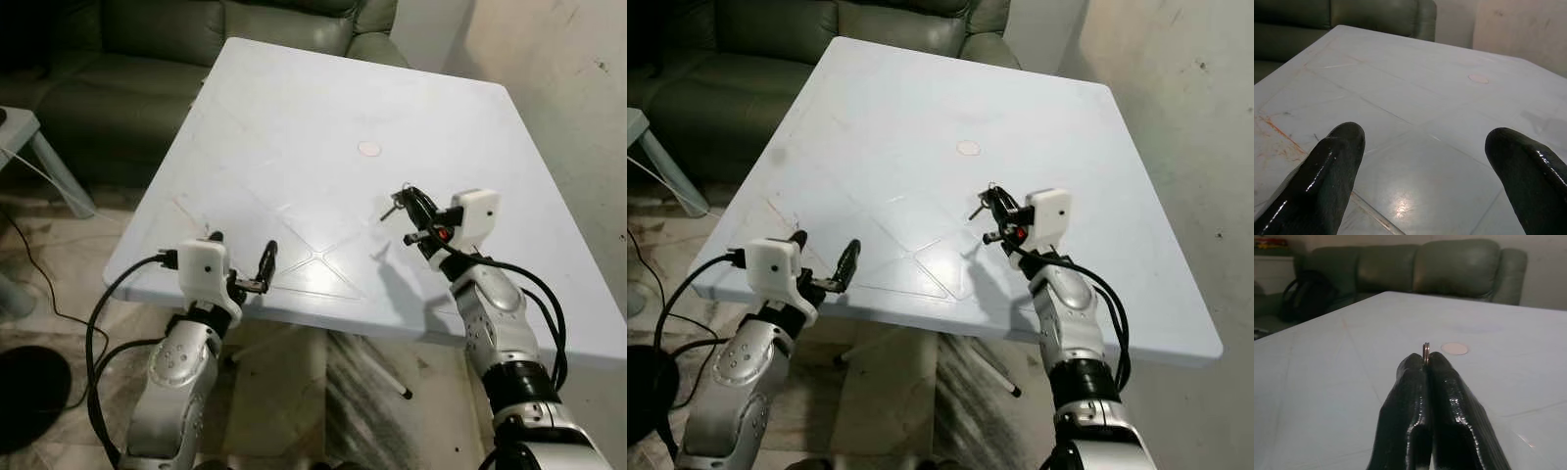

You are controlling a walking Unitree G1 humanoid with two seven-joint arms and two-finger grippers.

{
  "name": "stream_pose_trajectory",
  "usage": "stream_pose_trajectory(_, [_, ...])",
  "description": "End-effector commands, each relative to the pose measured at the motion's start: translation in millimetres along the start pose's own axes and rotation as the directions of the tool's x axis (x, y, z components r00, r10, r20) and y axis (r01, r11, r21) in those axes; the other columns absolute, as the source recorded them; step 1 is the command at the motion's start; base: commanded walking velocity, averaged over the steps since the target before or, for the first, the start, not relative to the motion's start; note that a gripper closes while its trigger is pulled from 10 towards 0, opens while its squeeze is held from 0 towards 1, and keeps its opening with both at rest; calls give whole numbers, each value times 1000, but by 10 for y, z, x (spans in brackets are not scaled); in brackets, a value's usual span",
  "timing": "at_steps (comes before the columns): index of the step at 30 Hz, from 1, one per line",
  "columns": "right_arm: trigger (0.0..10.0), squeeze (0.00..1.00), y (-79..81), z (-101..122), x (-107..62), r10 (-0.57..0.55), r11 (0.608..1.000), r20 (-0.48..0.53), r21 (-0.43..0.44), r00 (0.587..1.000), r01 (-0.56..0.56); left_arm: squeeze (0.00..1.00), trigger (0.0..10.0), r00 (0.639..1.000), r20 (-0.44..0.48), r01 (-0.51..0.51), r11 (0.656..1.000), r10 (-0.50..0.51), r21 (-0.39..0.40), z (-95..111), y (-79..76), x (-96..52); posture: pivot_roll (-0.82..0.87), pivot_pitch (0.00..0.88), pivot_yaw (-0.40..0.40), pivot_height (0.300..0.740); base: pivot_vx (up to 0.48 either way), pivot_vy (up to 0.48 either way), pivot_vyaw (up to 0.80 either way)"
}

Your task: Hang keys on a hook

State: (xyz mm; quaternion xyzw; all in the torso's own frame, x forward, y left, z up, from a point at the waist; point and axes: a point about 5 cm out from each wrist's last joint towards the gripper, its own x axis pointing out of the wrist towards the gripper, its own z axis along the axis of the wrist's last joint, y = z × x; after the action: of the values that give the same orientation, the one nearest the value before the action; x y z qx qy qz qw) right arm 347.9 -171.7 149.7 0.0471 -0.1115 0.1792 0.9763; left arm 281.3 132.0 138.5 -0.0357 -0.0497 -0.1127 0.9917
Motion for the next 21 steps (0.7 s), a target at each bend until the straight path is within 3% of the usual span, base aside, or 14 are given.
stream_pose_trajectory(1, [10000,0,-27,30,-41,-39,999,17,7,999,39,0,10000,1000,1,-5,1000,5,-12,-25,21,21,46,53,-80,740,0,0,0])
stream_pose_trajectory(21, [10000,0,18,-240,-485,-199,980,-53,17,978,200,0,10000,998,15,-61,998,61,24,-142,207,168,28,7,-63,740,0,0,0])
